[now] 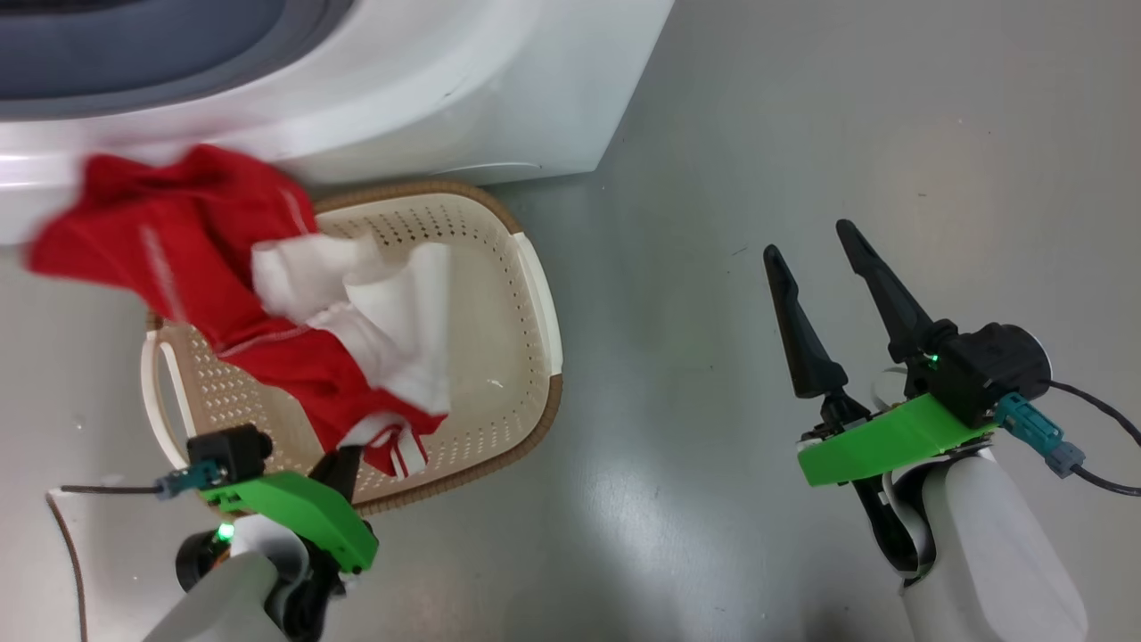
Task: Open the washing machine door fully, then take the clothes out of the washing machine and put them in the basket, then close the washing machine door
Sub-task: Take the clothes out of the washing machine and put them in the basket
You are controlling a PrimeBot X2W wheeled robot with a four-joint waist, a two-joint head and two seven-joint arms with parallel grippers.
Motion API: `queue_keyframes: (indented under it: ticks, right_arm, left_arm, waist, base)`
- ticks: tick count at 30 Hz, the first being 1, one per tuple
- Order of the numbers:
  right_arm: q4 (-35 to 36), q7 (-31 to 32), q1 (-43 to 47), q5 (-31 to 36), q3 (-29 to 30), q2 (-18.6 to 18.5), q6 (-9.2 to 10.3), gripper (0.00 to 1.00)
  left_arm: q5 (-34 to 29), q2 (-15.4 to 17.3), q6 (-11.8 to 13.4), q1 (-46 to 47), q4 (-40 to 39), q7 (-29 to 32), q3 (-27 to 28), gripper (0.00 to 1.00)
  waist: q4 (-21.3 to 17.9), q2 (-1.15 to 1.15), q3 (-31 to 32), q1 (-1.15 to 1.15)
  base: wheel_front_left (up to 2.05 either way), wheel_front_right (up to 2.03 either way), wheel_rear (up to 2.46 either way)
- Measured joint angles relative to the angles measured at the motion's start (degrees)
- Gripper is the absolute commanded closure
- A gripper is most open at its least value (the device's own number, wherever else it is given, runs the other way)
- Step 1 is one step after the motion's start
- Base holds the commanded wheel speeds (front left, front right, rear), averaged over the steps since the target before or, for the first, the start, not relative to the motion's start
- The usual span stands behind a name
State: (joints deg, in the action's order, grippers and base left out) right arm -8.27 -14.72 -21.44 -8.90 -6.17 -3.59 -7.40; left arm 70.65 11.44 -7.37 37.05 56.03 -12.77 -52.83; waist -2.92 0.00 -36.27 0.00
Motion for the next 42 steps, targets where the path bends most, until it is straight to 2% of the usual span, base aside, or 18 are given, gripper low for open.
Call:
queue_keyframes:
  ticks: [1,2,3,4,5,6,16,23,31,42]
  right_arm:
    - [0.1,0.0,-0.1,0.0,0.0,0.0,0.0,0.0]
    - [0.1,0.0,-0.3,0.0,0.0,0.0,0.0,0.0]
    - [0.2,0.0,-0.5,0.0,0.0,0.0,0.0,0.0]
    - [0.2,0.0,-0.7,0.0,0.0,0.0,0.0,0.0]
    - [0.2,0.0,-0.9,0.0,0.1,0.0,0.0,0.0]
    - [0.3,0.0,-1.0,0.0,0.1,0.0,0.0,0.0]
    - [0.3,0.0,-1.0,0.0,0.0,0.0,0.0,0.0]
    - [0.1,0.0,-1.1,0.0,0.0,0.0,0.0,0.0]
    - [-0.9,0.0,-0.8,0.0,0.2,0.0,0.0,0.0]
    - [-3.0,0.0,1.8,-0.4,1.1,0.0,0.0,0.0]
  left_arm:
    - [0.5,0.2,0.0,0.3,0.1,-0.2,-0.3,0.69]
    - [0.7,0.4,0.0,0.8,0.2,-0.5,-0.6,0.55]
    - [0.8,0.6,0.0,1.3,0.3,-0.6,-0.8,0.52]
    - [1.1,0.7,0.0,1.8,0.3,-0.8,-1.0,0.4]
    - [1.4,0.8,0.0,2.1,0.3,-1.0,-1.3,0.1]
    - [1.6,0.8,0.0,2.5,0.3,-1.0,-1.5,0.0]
    - [3.8,1.3,0.0,3.7,0.3,-1.4,-2.9,0.0]
    - [3.5,1.4,0.0,3.9,0.1,-1.4,-1.1,0.0]
    - [-1.8,2.4,0.0,3.4,-2.2,-1.5,6.8,0.0]
    - [-15.8,2.4,0.0,-2.9,-7.6,-1.5,22.9,0.0]
  waist:
    - [-0.1,0.0,-0.2,0.0]
    - [-0.1,0.0,-0.4,0.0]
    - [-0.1,0.0,-0.5,0.0]
    - [-0.1,0.0,-0.6,0.0]
    - [-0.1,0.0,-0.7,0.0]
    - [-0.1,0.0,-0.8,0.0]
    - [-0.1,0.0,-0.8,0.0]
    - [0.3,0.0,-0.1,0.0]
    - [1.1,0.0,2.8,0.0]
    - [2.5,0.0,9.3,0.0]
  base:
    - [0.0,0.0,0.0]
    - [0.0,0.0,0.0]
    - [0.0,0.0,0.0]
    - [0.0,0.0,0.0]
    - [0.0,0.0,0.0]
    - [0.0,0.0,0.0]
    - [0.0,0.0,0.0]
    - [0.0,0.0,0.0]
    - [0.0,0.0,0.0]
    - [0.0,0.0,0.0]
